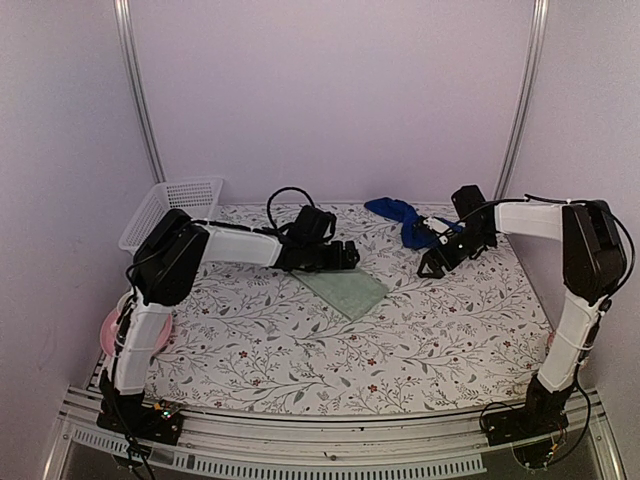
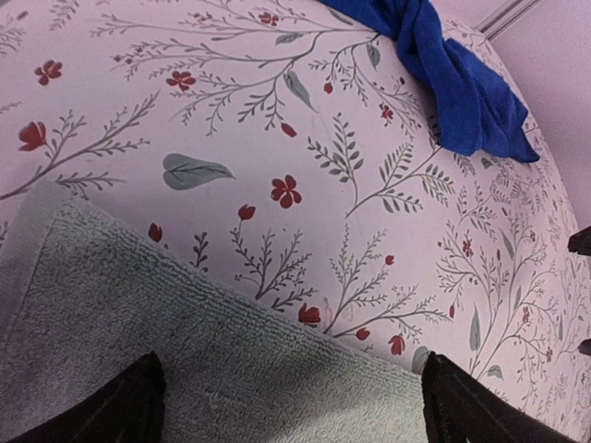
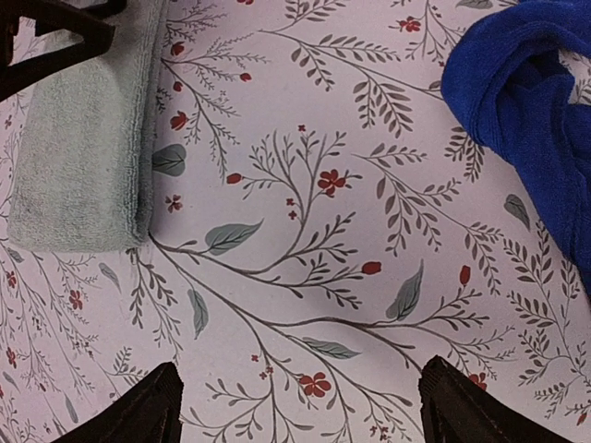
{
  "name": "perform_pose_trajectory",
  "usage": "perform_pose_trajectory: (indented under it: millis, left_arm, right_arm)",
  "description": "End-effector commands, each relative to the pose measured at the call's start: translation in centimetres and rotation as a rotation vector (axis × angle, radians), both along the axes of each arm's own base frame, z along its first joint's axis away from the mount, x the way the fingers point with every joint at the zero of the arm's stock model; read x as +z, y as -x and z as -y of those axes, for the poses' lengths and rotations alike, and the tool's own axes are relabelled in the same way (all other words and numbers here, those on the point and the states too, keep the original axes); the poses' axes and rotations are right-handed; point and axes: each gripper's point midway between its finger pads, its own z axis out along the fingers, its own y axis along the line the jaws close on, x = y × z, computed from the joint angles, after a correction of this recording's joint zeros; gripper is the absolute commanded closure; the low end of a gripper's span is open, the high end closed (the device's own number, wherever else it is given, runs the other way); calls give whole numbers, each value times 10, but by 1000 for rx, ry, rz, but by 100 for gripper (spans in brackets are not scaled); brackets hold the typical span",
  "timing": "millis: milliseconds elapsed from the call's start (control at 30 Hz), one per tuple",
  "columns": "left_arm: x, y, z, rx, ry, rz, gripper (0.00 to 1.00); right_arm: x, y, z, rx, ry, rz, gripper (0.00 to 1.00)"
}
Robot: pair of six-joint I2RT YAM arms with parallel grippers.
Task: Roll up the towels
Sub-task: Rotate the towel at the center of the board.
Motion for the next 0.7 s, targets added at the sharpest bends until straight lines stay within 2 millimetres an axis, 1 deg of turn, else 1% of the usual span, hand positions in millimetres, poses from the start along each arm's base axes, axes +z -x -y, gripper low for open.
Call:
perform_pose_trajectory:
  millis: [0,67,200,333,433,500,567,667]
  left_arm:
    - [-21,5,7,-10,-28,-39,3]
    - [-27,7,14,-41,-38,-39,3]
    - [-46,16,34,-152,-46,-62,3]
    - [-48,24,57,-271,-3,-51,3]
    - [-42,32,75,-352,9,-8,3]
    - [-33,38,84,-406,14,36,3]
    - [-19,44,95,-465,31,87,3]
    - [1,51,105,-529,42,151,3]
  right_arm:
    - [20,-7,9,-41,-5,66,10]
    - [24,-8,10,-44,-9,77,9]
    - [28,-10,12,-49,-13,89,9]
    - [33,-11,13,-49,-37,98,9]
    - [39,-11,14,-46,-47,114,7]
    - [43,-11,14,-42,-51,129,5]
    - [45,-10,13,-30,-55,141,3]
    - [51,-8,11,-7,-63,166,2]
